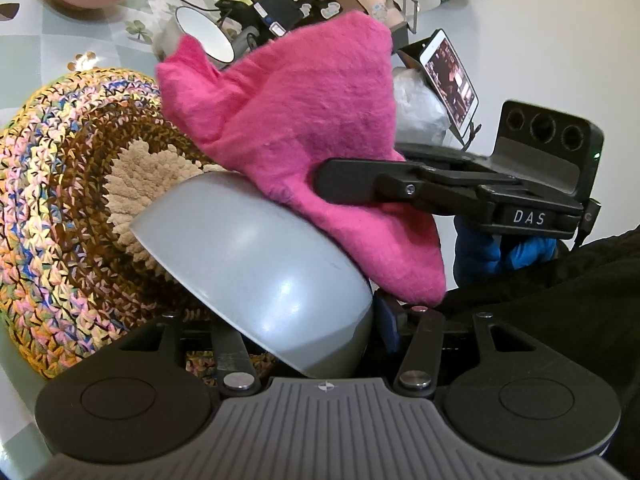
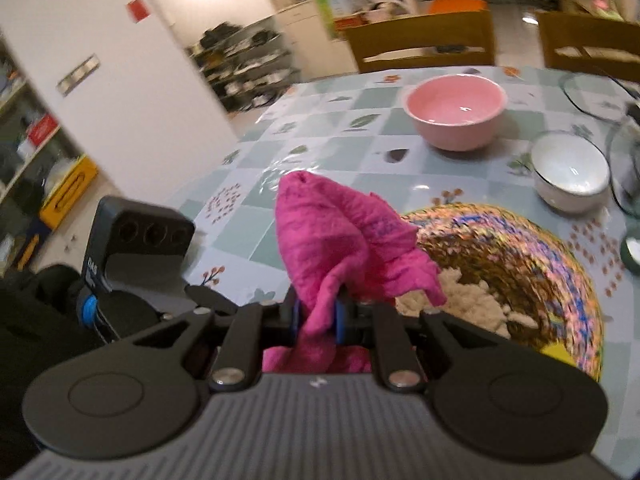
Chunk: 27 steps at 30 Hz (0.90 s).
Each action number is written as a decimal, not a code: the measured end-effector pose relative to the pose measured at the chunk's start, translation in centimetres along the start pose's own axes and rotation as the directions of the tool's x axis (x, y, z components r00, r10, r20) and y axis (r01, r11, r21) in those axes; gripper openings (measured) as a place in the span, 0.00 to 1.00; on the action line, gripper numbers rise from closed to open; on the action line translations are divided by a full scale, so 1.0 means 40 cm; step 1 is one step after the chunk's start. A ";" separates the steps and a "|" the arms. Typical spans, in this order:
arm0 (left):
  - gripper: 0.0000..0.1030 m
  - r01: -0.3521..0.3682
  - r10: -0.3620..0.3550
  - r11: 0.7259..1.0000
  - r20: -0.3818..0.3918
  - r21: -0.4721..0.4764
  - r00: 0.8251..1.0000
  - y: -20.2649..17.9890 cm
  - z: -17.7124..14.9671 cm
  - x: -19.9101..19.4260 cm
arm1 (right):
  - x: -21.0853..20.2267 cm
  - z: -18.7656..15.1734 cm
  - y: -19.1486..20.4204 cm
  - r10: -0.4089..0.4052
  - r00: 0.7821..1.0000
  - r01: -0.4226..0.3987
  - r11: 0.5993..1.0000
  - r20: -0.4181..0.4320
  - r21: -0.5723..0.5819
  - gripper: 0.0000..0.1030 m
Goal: Clean bowl
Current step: 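Wipe the pink cloth over the bowl's outer base with the right gripper while the left holds it, then rub the pink cloth along the bowl's outer wall with the right gripper while the left holds it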
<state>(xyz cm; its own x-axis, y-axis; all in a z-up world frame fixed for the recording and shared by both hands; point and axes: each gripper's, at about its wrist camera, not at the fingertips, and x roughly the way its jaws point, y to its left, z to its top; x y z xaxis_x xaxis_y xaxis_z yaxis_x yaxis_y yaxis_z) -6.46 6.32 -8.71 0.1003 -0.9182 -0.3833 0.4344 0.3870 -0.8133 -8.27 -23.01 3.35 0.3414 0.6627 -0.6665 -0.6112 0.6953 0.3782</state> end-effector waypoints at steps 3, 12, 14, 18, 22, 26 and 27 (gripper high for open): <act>0.53 -0.008 0.008 1.000 0.000 0.006 1.000 -0.004 -0.001 0.000 | 0.031 0.024 -0.002 0.003 1.000 -0.004 1.000 -0.028 -0.027 0.16; 0.53 -0.018 0.018 1.000 0.002 0.016 1.000 -0.008 -0.003 -0.001 | 0.068 0.019 -0.062 -0.017 0.999 0.019 0.999 -0.043 0.046 0.16; 0.53 -0.018 0.018 1.000 0.003 0.017 1.000 -0.009 -0.003 -0.002 | 0.071 0.012 -0.077 -0.025 0.999 0.028 0.997 -0.042 0.071 0.16; 0.53 -0.018 0.017 1.000 0.004 0.019 1.000 -0.009 -0.005 -0.003 | 0.077 -0.002 -0.105 -0.041 0.998 0.046 0.992 -0.041 0.119 0.16; 0.53 -0.017 0.016 1.000 0.003 0.022 1.000 -0.010 -0.005 -0.005 | 0.083 -0.016 -0.134 -0.058 0.998 0.064 0.984 -0.040 0.168 0.16; 0.53 -0.014 0.014 0.999 -0.006 0.030 1.000 -0.012 -0.002 0.000 | 0.088 -0.031 -0.163 -0.074 0.996 0.081 0.973 -0.041 0.216 0.16; 0.53 -0.013 0.013 0.999 -0.008 0.030 1.000 -0.012 -0.001 0.002 | 0.090 -0.034 -0.170 -0.078 0.996 0.085 0.970 -0.041 0.228 0.16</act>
<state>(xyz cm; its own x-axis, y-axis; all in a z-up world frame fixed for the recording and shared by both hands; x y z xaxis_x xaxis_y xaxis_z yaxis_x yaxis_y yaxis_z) -6.70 6.06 -8.38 0.0988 -0.9125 -0.3970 0.4602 0.3957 -0.7948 -3.86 -25.74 -2.51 0.3584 0.5943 -0.7199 -0.4011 0.7944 0.4562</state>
